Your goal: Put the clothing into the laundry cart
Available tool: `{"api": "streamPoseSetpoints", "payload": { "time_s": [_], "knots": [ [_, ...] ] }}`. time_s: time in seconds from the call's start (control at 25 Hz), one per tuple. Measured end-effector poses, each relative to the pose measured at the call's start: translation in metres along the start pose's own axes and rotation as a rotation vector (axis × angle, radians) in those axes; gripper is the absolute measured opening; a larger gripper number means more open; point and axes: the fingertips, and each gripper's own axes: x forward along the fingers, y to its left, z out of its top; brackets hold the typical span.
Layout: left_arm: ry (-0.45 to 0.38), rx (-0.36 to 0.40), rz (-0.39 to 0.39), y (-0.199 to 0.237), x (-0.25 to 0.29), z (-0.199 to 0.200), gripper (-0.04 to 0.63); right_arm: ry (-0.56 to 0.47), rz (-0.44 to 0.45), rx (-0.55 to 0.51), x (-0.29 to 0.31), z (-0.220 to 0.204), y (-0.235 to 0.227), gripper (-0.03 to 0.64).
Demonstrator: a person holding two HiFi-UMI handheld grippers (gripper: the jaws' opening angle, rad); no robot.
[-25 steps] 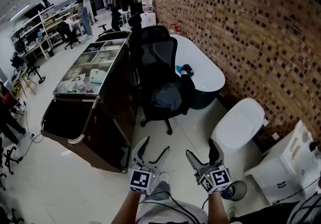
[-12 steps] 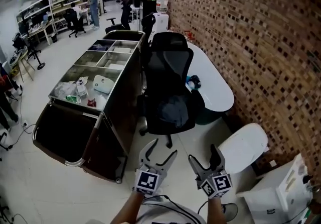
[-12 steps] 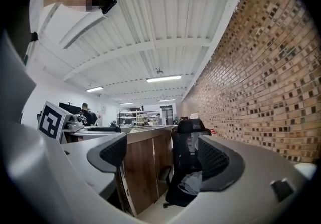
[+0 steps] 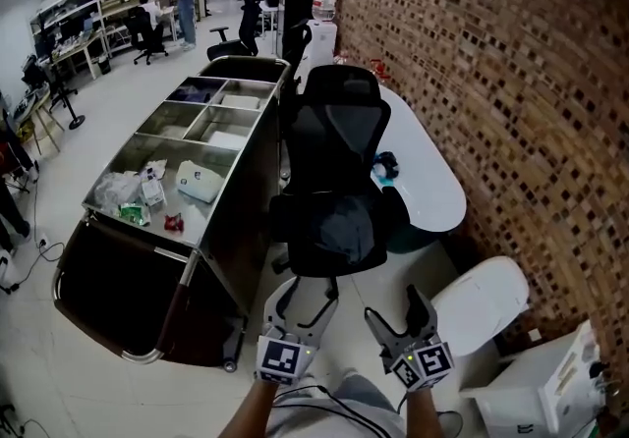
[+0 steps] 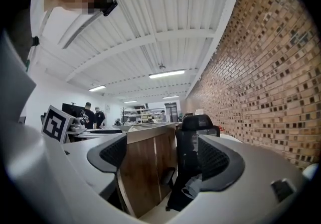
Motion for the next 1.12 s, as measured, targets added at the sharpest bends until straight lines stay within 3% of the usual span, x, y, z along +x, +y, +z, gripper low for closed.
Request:
{"api": "streamPoseSetpoints", "payload": {
  "time_s": [0.28,0.52,0.76,1.12],
  "knots": [
    [0.01,0.011,0.056,0.03,0.046,-0.008,0.325,-0.002,0.069,0.016,0.061,-0.003,-0.034,0.454],
    [-0.012,-0.042,0.155,0.053,0.114,0.0,0.325,-0.016,0.183,0.025,0.131,0.003,-0.08,0.453],
    [-0.053,-0.027,0.269,0.088,0.192,0.009,0.325,-0.03,0.273,-0.003,0.195,0.017,-0.144,0.454],
    [-0.051,-0.041,0.305,0.081,0.294,0.029,0.325,-0.038,0.343,0.052,0.246,0.025,-0.236,0.454]
  ]
}}
